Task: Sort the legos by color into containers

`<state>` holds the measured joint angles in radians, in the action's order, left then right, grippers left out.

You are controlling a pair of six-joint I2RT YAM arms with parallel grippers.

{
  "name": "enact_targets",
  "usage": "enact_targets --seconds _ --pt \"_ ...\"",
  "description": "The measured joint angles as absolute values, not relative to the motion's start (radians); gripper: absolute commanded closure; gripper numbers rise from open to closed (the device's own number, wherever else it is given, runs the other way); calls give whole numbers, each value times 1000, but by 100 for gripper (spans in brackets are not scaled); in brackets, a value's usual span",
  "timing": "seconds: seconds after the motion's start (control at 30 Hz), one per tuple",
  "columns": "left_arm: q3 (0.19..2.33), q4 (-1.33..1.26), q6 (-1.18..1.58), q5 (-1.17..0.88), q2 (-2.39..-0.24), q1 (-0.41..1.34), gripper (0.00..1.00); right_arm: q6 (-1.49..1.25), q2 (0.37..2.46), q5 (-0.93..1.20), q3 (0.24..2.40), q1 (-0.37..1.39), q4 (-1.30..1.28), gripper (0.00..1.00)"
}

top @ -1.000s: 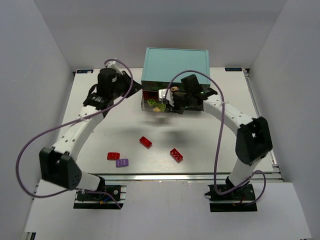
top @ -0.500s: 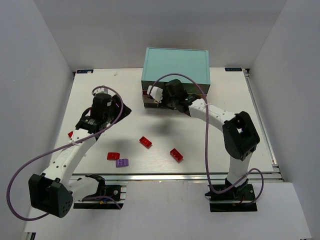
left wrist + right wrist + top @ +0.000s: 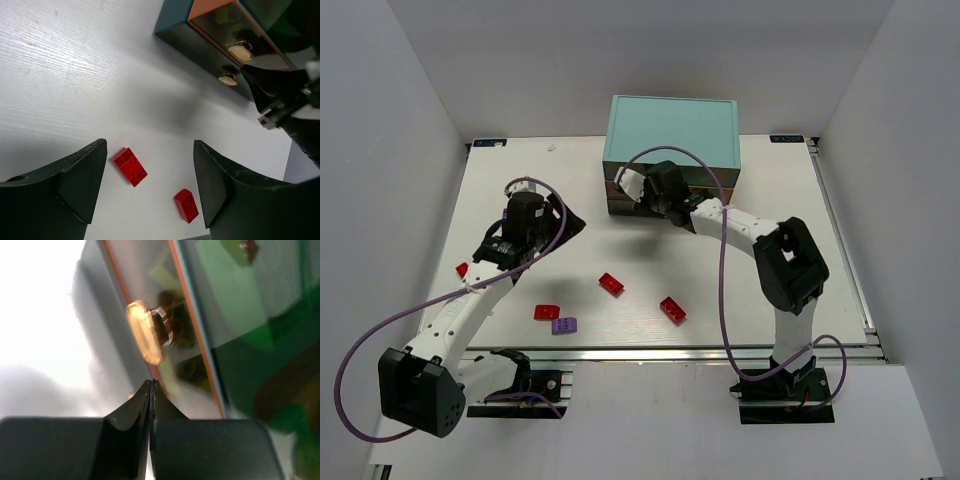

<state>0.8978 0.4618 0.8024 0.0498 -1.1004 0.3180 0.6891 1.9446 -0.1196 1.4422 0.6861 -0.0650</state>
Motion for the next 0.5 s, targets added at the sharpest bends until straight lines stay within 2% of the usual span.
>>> enact_targets --seconds 0.07,0.1,0.13,0.17,0.2,0.23,0.33,0.4,0.5 --pt "888 463 804 44 -1100 318 20 677 1904 -61 1411 677 -74 98" --pt "884 460 804 43 -1100 318 20 669 1863 -32 1372 673 -65 87" --pt "878 457 805 42 -1100 318 19 658 1792 4 1301 668 -57 55" --pt "874 455 805 41 -1099 318 19 631 1723 23 1238 664 -50 47" --pt "871 453 805 41 -1100 318 19 607 1645 39 1171 659 -32 43" --pt "866 447 805 40 -1100 318 18 580 1564 47 1102 654 1 43" --pt "857 440 805 36 -1100 318 17 456 1417 44 1017 631 28 52" --pt "856 439 805 34 -1100 318 17 347 1391 38 1017 602 30 52" --pt "855 433 805 28 -1103 318 17 179 1386 28 999 539 29 42"
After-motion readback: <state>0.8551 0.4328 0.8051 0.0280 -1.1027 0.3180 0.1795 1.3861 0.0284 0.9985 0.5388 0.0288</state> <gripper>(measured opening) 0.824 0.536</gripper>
